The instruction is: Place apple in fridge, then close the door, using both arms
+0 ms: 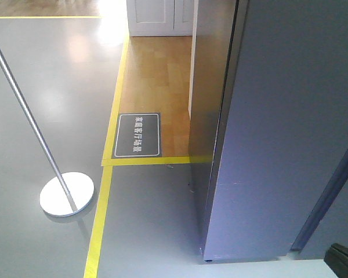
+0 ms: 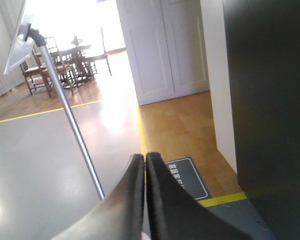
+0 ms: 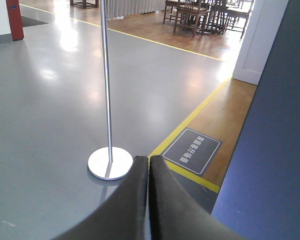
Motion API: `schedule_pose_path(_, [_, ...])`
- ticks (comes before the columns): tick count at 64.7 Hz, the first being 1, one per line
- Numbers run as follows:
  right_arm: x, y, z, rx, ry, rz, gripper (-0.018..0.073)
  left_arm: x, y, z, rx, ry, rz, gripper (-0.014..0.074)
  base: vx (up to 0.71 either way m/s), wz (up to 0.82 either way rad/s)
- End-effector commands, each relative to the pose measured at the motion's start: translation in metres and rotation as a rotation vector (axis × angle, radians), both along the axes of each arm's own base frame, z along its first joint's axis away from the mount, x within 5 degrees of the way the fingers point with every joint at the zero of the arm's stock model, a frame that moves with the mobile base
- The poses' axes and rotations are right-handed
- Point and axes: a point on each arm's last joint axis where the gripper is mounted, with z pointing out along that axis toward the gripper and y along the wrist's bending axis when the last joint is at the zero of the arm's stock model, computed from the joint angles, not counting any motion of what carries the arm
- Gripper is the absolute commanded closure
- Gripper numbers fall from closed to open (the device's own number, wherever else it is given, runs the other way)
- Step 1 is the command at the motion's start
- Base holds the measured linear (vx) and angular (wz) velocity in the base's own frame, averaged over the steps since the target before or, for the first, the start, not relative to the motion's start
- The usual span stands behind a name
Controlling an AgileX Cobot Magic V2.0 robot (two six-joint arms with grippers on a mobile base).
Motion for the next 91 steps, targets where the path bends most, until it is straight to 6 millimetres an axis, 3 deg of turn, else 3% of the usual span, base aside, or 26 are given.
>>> schedule_pose_path(1, [0.0013,-0.0011,0.0111,0.040,-0.038,-0.024,0.0562,-0.0024,0.0045,0.0110,-0.038,-0.076,0.057,0.0603,0.00,0.00])
schedule_pose_path(31, [0.0012,-0.0009,0.0109,0.039,-0.036,-0.022,0.0562,-0.0025,0.0090,0.0090,-0.312,-0.068,0.111,0.0603,0.00,0.00])
schedule_pose_path(91, [0.0012,-0.0009,0.0109,0.039,-0.037,-0.022,0.0562,-0.0025,0.0101,0.0032,-0.224,-0.011,0.130,0.0603,0.00,0.00])
